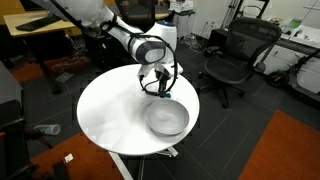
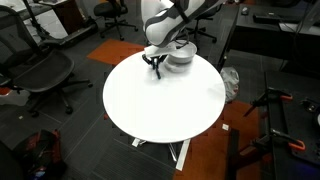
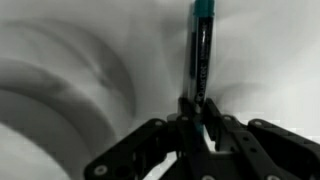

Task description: Put the marker inside the white bowl

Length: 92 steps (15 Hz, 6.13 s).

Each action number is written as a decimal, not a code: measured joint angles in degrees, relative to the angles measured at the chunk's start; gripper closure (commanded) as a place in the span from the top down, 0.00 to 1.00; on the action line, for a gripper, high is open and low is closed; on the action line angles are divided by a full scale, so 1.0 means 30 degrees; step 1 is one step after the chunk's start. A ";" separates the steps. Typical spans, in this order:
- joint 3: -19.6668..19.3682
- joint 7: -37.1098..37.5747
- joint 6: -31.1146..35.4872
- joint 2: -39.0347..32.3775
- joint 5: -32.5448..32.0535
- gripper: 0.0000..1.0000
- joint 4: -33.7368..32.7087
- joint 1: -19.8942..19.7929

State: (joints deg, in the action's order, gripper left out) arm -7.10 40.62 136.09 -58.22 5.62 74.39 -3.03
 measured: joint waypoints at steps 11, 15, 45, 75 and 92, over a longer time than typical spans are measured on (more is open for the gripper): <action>-0.0060 -0.1523 -0.0010 0.5258 0.0004 0.05 0.4544 0.0083; -0.0478 -0.1887 -0.0008 0.7966 -0.0007 0.05 0.7612 0.0080; -0.2356 -0.1881 0.3236 0.9376 0.0295 0.05 1.1355 -0.1596; -0.2232 -0.1938 0.3003 0.8827 0.1487 1.00 0.9324 -0.1398; -0.1912 -0.2297 -0.1692 1.6325 -0.1971 1.00 1.5553 -0.0199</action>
State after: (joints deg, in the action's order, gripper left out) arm -12.83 33.73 131.01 -9.25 -0.29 121.05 -3.63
